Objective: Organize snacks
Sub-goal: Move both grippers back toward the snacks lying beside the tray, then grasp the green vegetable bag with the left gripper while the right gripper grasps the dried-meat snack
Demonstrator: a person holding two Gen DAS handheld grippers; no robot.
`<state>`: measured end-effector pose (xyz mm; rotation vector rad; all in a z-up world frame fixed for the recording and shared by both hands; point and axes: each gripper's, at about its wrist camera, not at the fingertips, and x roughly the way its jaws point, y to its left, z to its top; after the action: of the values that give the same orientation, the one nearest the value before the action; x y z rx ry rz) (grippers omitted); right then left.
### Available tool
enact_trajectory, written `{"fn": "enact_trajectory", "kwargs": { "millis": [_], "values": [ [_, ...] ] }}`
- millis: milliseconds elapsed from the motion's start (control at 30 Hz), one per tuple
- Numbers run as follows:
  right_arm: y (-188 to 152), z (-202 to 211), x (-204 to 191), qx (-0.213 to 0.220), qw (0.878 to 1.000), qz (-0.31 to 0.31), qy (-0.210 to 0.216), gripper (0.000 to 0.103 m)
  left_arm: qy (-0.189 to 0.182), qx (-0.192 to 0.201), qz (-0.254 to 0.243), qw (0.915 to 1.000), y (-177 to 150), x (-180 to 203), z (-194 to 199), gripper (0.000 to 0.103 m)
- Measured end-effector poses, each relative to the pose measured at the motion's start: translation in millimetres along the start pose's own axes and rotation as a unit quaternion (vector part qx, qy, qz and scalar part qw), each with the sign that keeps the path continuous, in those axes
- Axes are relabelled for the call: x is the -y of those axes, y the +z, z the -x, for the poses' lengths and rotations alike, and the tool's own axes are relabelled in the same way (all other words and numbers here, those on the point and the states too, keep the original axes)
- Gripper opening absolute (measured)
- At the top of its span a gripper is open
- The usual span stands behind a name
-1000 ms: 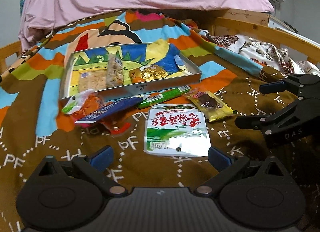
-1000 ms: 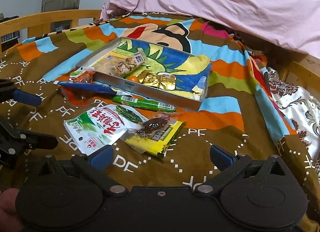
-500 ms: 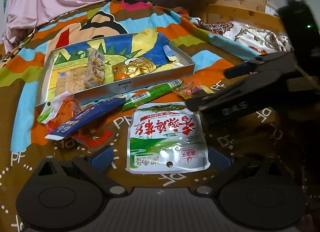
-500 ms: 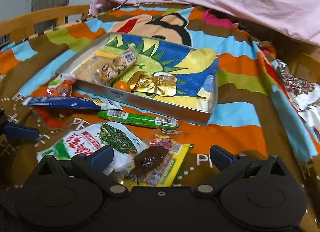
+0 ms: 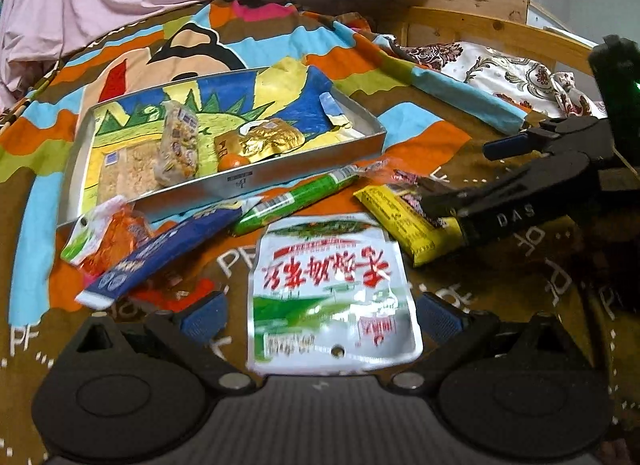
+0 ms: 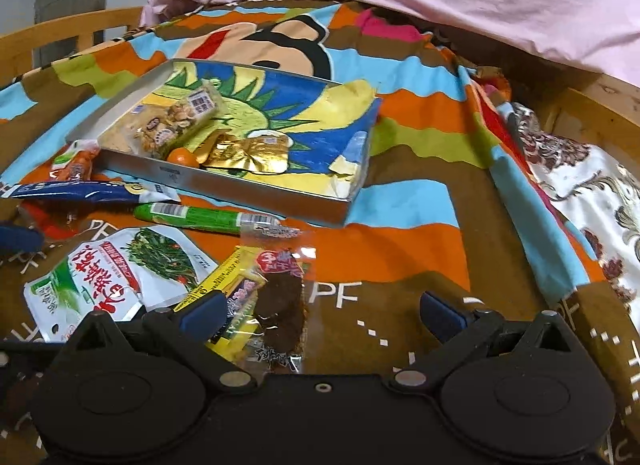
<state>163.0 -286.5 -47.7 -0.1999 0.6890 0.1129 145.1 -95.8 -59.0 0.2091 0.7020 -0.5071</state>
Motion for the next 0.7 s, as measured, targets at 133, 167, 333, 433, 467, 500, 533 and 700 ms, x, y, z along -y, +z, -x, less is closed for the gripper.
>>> {"fn": "enact_trajectory", "kwargs": {
  "millis": [133, 167, 333, 433, 467, 500, 533, 700],
  "values": [
    [0.5, -6.6, -2.6, 0.001, 0.999, 0.01, 0.035, 0.1, -0.008, -0.007, -0.015, 0.9998, 10.5, 1.0, -12.9, 0.102],
    [0.2, -8.0, -1.4, -0.001, 0.999, 0.003, 0.044, 0.099, -0.014, -0.009, -0.02, 0.9997, 13.2, 1.2, -16.4, 0.102],
    [-1.4, -16.8, 19.8, -0.028, 0.99, -0.085, 0.108, 0.09, -0.034, -0.029, -0.015, 0.9989, 23.0, -2.4, -34.1, 0.102],
    [-1.8, -14.7, 23.8, -0.026, 0.989, -0.095, 0.111, 0.081, -0.05, -0.028, 0.013, 0.9982, 24.1, -12.5, -35.8, 0.1],
    [-1.8, -14.0, 23.8, -0.026, 0.988, -0.096, 0.115, 0.079, -0.055, -0.025, 0.026, 0.9978, 23.2, -16.4, -35.0, 0.098],
    [-2.1, -13.1, 23.2, -0.027, 0.988, -0.097, 0.119, 0.075, -0.058, -0.025, 0.035, 0.9974, 22.5, -19.5, -34.2, 0.097],
    [-2.7, -12.3, 22.8, -0.026, 0.988, -0.097, 0.12, 0.072, -0.062, -0.025, 0.041, 0.9969, 21.7, -22.3, -33.4, 0.097],
    [-4.3, -7.5, 21.1, -0.028, 0.985, -0.108, 0.132, 0.054, -0.06, -0.028, 0.043, 0.9969, 19.3, -22.1, -28.8, 0.096]
  ]
}}
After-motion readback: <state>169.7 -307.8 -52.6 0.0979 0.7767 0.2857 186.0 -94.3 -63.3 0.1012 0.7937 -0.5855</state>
